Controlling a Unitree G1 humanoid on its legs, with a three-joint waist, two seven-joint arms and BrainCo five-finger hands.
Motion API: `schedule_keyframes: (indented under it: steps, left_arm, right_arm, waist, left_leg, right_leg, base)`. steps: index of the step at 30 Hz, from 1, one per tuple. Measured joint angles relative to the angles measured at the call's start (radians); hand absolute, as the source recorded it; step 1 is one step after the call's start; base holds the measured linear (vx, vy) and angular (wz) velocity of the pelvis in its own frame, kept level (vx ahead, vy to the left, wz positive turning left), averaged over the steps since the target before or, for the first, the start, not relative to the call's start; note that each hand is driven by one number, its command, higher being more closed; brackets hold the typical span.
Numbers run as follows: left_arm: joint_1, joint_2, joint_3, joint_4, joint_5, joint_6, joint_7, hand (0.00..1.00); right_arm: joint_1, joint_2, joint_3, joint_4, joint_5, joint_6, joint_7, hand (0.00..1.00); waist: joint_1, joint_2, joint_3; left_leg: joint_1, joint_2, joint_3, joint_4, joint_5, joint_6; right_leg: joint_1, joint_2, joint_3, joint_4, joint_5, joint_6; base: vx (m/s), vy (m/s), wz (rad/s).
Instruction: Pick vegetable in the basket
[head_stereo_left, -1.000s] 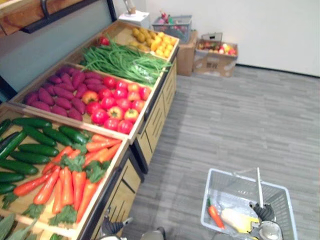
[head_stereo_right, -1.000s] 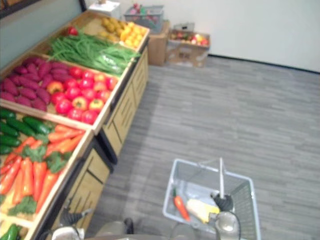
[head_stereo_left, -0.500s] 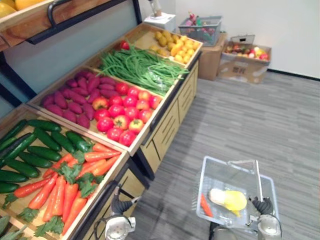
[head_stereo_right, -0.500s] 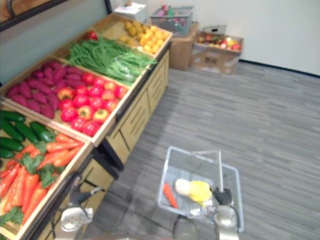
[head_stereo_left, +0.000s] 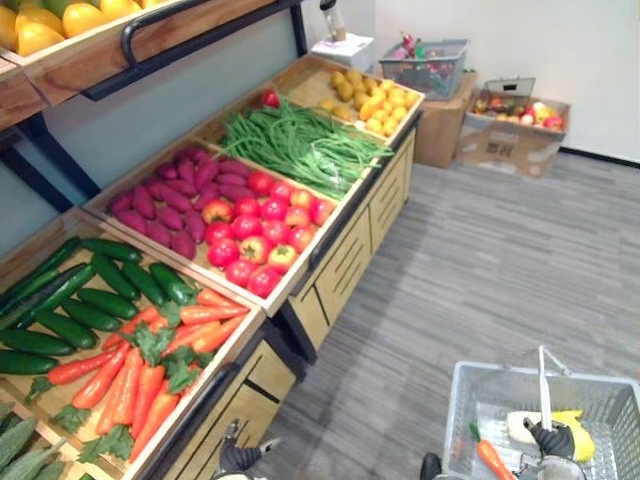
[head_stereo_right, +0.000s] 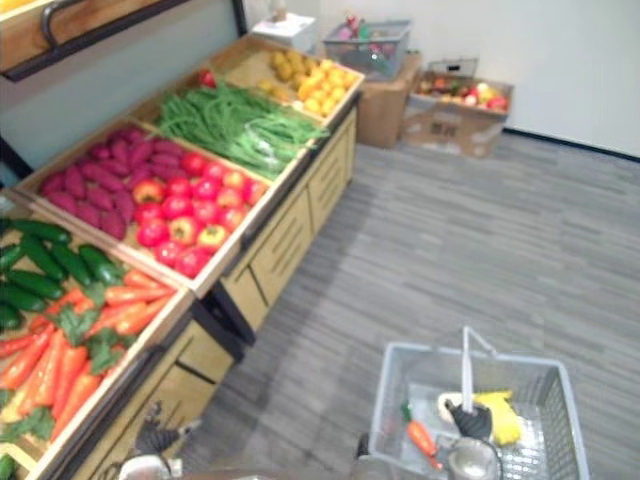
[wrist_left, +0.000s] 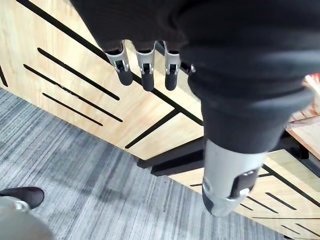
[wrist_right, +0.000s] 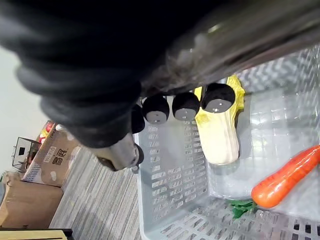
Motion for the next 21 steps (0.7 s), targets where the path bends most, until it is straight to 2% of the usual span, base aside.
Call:
schedule_keyframes:
  steps: [2,3,4,6,8,10,12,13,14,15,16,17,18,19,20,21]
  left_arm:
    - [-0.009,-0.001,-0.004,0.0,0.0,0.0,0.0,0.0]
    - [-0.01,0.002,-0.009,-0.001,0.0,0.0,0.0,0.0]
    - [-0.012,0.015,-0.014,0.0,0.0,0.0,0.0,0.0]
    - [-0.009,0.04,-0.017,-0.001,0.0,0.004,-0.002,0.0]
    - [0.012,0.061,-0.014,-0.001,0.013,0.007,-0.002,0.0]
    - [0.014,0.07,-0.002,-0.001,0.025,0.007,-0.001,0.0]
    - [-0.002,0.071,0.005,-0.003,0.03,0.006,0.001,0.0]
    - [-0.007,0.071,0.004,-0.004,0.03,0.006,0.003,0.0]
    - [-0.01,0.07,0.004,-0.004,0.03,0.006,0.006,0.0]
    - [-0.01,0.07,0.004,-0.004,0.03,0.006,0.006,0.0]
    - [-0.01,0.072,0.005,-0.004,0.03,0.006,0.007,0.0]
    - [-0.008,0.071,0.005,0.0,0.03,0.007,0.007,0.0]
    - [-0.007,0.068,0.006,0.0,0.03,0.007,0.008,0.0]
    - [-0.007,0.063,0.006,0.0,0.028,0.007,0.008,0.0]
    - [-0.005,0.058,0.01,0.0,0.028,0.007,0.008,0.0]
    - [-0.005,0.045,0.026,0.0,0.024,0.007,0.01,0.0]
  right_arm:
    - [-0.006,0.004,0.004,0.0,-0.001,0.001,0.001,1.0]
    - [-0.013,0.005,0.011,-0.001,-0.001,0.001,0.002,1.0]
    - [-0.028,0.02,0.013,-0.001,-0.001,0.001,0.003,1.0]
    - [-0.034,0.043,0.018,-0.004,-0.001,0.001,0.006,1.0]
    - [-0.017,0.053,0.032,-0.004,-0.013,0.001,0.008,1.0]
    - [-0.011,0.053,0.042,-0.005,-0.032,0.001,0.01,1.0]
    - [-0.017,0.05,0.042,-0.007,-0.038,0.001,0.011,1.0]
    - [-0.021,0.045,0.041,-0.008,-0.038,0.001,0.011,1.0]
    - [-0.026,0.04,0.04,-0.008,-0.038,0.001,0.011,1.0]
    - [-0.029,0.039,0.041,-0.008,-0.038,0.001,0.011,1.0]
    - [-0.036,0.037,0.047,-0.007,-0.038,0.001,0.011,1.0]
    - [-0.044,0.025,0.059,-0.002,-0.038,0.005,0.012,1.0]
    - [-0.052,0.02,0.061,-0.002,-0.038,0.006,0.012,1.0]
    - [-0.05,0.01,0.061,-0.002,-0.038,0.009,0.013,1.0]
    - [-0.05,0.006,0.061,0.0,-0.037,0.01,0.012,1.0]
    - [-0.05,-0.001,0.061,0.005,-0.037,0.012,0.011,1.0]
  waist:
    - [0.002,-0.007,0.002]
    - [0.002,-0.007,0.002]
    - [0.002,-0.036,0.019]
    - [0.005,-0.085,0.04]
    - [0.003,-0.101,0.029]
    - [0.001,-0.104,0.024]
    - [-0.003,-0.091,0.022]
    - [-0.009,-0.086,0.022]
    - [-0.006,-0.081,0.017]
    - [-0.006,-0.072,0.012]
    - [-0.005,-0.058,0.0]
    - [-0.004,-0.041,-0.002]
    - [-0.003,-0.039,-0.003]
    - [-0.002,-0.013,-0.014]
    - [-0.001,-0.015,-0.012]
    - [0.0,-0.005,-0.016]
  left_leg:
    - [0.025,0.0,0.028,-0.062,-0.031,-0.001]
    - [0.033,-0.002,0.044,-0.077,-0.048,-0.001]
    - [0.041,-0.017,0.054,-0.085,-0.059,0.0]
    - [0.056,-0.038,0.07,-0.082,-0.058,0.002]
    - [0.061,-0.039,0.072,-0.073,-0.066,0.013]
    - [0.053,-0.038,0.065,-0.07,-0.066,0.013]
    - [0.037,-0.027,0.032,-0.07,-0.055,0.004]
    - [0.032,-0.021,0.014,-0.07,-0.051,-0.003]
    - [0.029,-0.002,-0.001,-0.072,-0.043,-0.027]
    - [0.023,0.01,-0.011,-0.073,-0.042,-0.034]
    - [0.01,0.036,-0.029,-0.078,-0.034,-0.056]
    - [0.007,0.065,-0.04,-0.091,-0.022,-0.074]
    - [0.003,0.08,-0.043,-0.097,-0.015,-0.079]
    - [0.002,0.101,-0.047,-0.107,0.001,-0.083]
    - [0.001,0.112,-0.051,-0.108,0.007,-0.084]
    - [-0.003,0.129,-0.065,-0.095,0.016,-0.08]
  right_leg:
    - [-0.044,-0.004,0.017,0.048,-0.002,0.004]
    - [-0.081,-0.011,0.034,0.114,-0.024,0.007]
    - [-0.141,-0.032,0.059,0.225,-0.057,0.009]
    - [-0.191,-0.057,0.094,0.33,-0.063,0.012]
    - [-0.183,-0.078,0.092,0.323,-0.063,0.012]
    - [-0.171,-0.082,0.09,0.298,-0.067,0.008]
    - [-0.174,-0.079,0.09,0.309,-0.091,-0.018]
    - [-0.184,-0.074,0.094,0.33,-0.105,-0.019]
    - [-0.194,-0.052,0.118,0.36,-0.121,-0.013]
    - [-0.2,-0.035,0.135,0.368,-0.127,-0.007]
    - [-0.209,-0.003,0.165,0.368,-0.148,0.015]
    - [-0.218,0.025,0.15,0.371,-0.173,0.005]
    - [-0.223,0.037,0.134,0.373,-0.18,-0.006]
    - [-0.222,0.056,0.109,0.379,-0.193,-0.028]
    - [-0.223,0.065,0.1,0.385,-0.199,-0.037]
    - [-0.218,0.079,0.082,0.391,-0.207,-0.051]
  base:
    - [-0.02,0.171,-0.25]
    - [-0.08,0.184,-0.29]
    - [-0.09,0.141,-0.24]
    - [-0.13,0.105,-0.2]
    - [-0.1,0.031,-0.13]
    - [-0.06,0.0,0.1]
    - [-0.06,-0.104,0.42]
    - [-0.04,-0.201,0.45]
    - [-0.03,-0.153,0.33]
    - [-0.02,-0.231,0.28]
    - [-0.02,-0.252,0.21]
    - [-0.02,-0.308,0.17]
    - [-0.01,-0.259,0.18]
    - [-0.01,-0.191,0.19]
    - [-0.01,-0.213,0.27]
    - [-0.01,-0.182,0.28]
